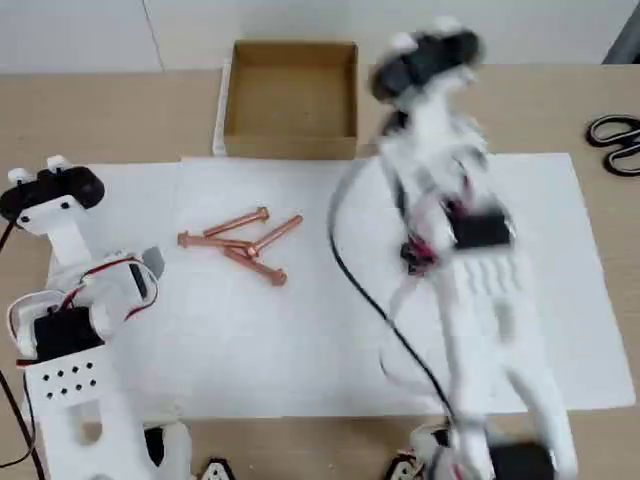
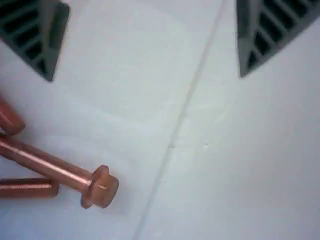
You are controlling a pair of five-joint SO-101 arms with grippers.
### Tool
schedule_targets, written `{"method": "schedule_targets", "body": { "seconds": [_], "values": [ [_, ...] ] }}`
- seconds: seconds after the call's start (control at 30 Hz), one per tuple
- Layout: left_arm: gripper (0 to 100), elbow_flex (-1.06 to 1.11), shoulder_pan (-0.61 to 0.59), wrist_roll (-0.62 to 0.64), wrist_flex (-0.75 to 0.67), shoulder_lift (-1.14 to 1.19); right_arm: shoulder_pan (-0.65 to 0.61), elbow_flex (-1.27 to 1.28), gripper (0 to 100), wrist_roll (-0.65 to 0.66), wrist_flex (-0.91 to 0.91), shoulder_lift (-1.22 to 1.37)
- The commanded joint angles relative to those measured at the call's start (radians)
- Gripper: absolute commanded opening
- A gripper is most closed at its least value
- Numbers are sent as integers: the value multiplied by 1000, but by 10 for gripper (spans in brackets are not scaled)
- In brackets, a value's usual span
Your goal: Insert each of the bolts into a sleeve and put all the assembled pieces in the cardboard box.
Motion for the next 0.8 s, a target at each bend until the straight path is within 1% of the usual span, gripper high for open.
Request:
{"method": "schedule_targets", "body": {
  "seconds": [0.0, 0.23, 0.4, 0.57, 0.77],
  "values": [
    [227, -5, -6, -11, 6, -11, -58, -334, 4, 12, -33, 249],
    [227, 1, -9, -11, 6, -11, -62, -738, 4, 12, -39, 645],
    [227, 10, -9, -11, 5, -11, -64, -907, 4, 12, -151, 862],
    [227, 12, -9, -11, 6, -11, -70, -957, 5, 9, -229, 1001],
    [227, 30, -6, -11, 3, -11, -65, -957, 6, 9, -274, 1078]
  ]
}}
